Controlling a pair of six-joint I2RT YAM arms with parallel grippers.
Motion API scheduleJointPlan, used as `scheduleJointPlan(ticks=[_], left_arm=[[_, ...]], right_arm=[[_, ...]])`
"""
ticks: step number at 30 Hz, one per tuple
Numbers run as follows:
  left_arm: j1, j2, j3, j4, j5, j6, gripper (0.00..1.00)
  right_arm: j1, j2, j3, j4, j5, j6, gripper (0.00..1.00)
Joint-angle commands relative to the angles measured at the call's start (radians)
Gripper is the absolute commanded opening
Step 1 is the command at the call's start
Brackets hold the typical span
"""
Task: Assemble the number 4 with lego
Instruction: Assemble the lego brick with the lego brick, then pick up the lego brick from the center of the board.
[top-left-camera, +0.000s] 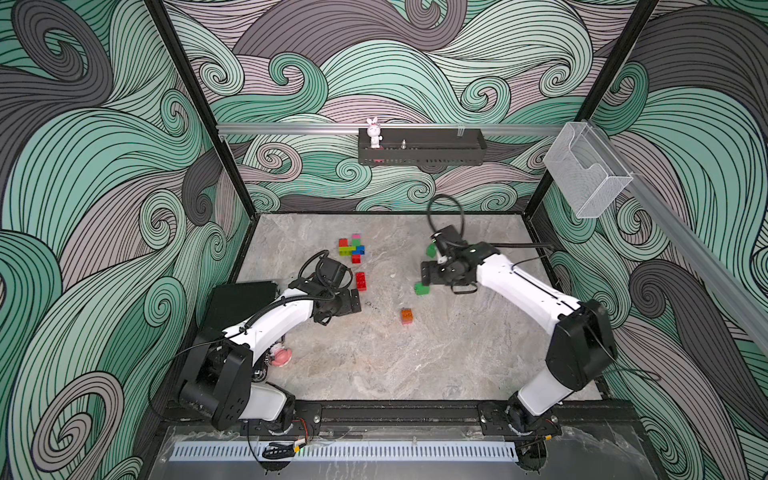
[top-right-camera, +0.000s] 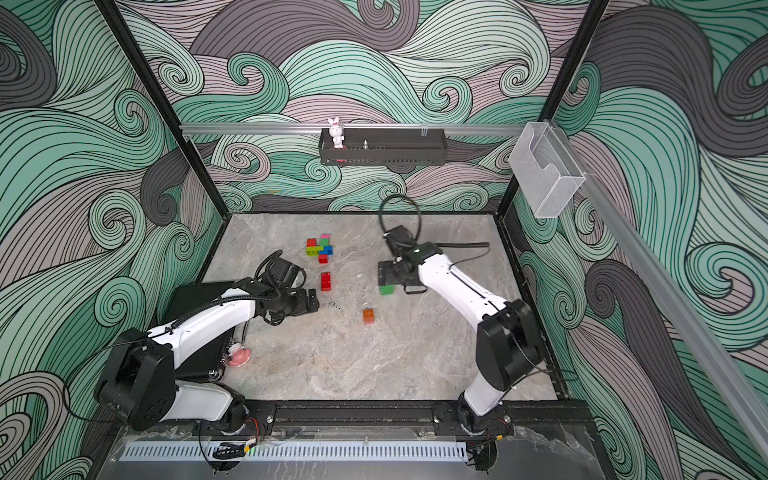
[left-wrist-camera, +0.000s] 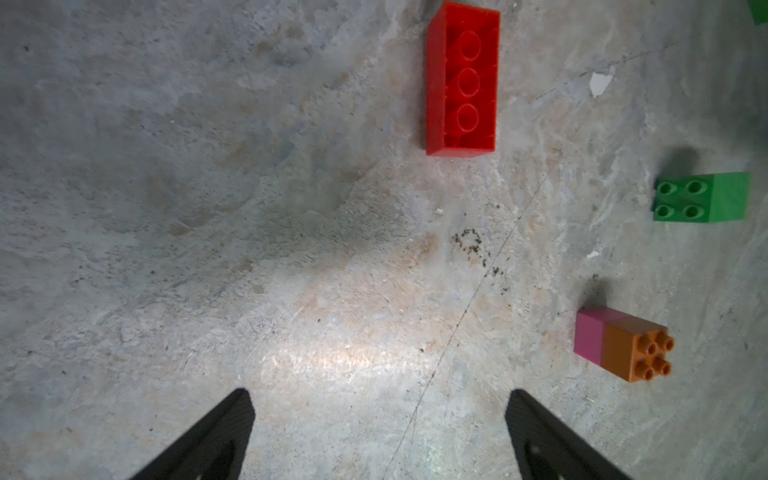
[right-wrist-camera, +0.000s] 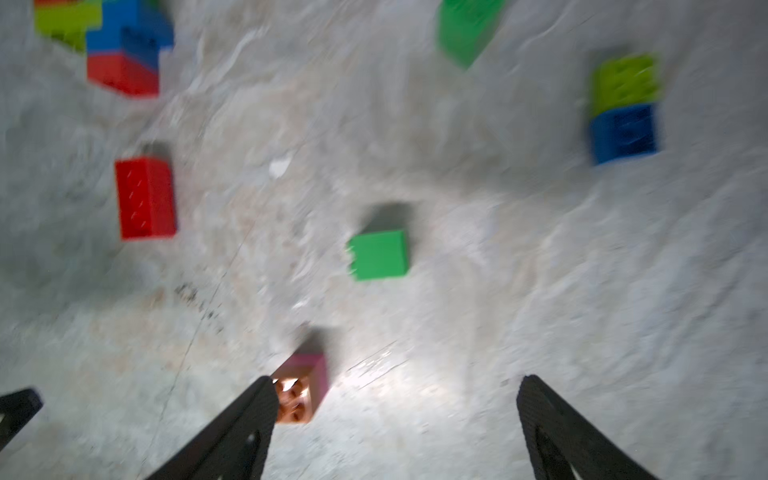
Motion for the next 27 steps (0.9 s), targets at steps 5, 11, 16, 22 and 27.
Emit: scheduleJointPlan(ticks=[5,11,16,22,27], left_arm=[[-0.045,0.090,0.104,-0.036,-0.002,0.021,0.99],[-0.068,0.138,0.152,-0.051,-0.003,0.013,0.99],[-0.067,0.167,0.174,-0.071,-0.021,0.012,0.99],[-0.067,0.185,0.197,-0.081,-0.026,0.022,0.99],[-0.067,0.191,0.208,-0.088,-0.029,0.033,0.99]], right_arm=[[-0.345,0.258,0.143,-0.013,-0.117,-0.394,0.90],[-0.374,0.515,0.396,-0.116,-0.269,-0.541,0.85],[-0.372,0.592,0.480,-0.139,-0.282,-0.569,0.80],[-0.359,0.622,0.496,-0.177,-0.245,-0.580,0.70],[-0.342,0.620,0.478,-0.169,-0.207,-0.591,0.64]])
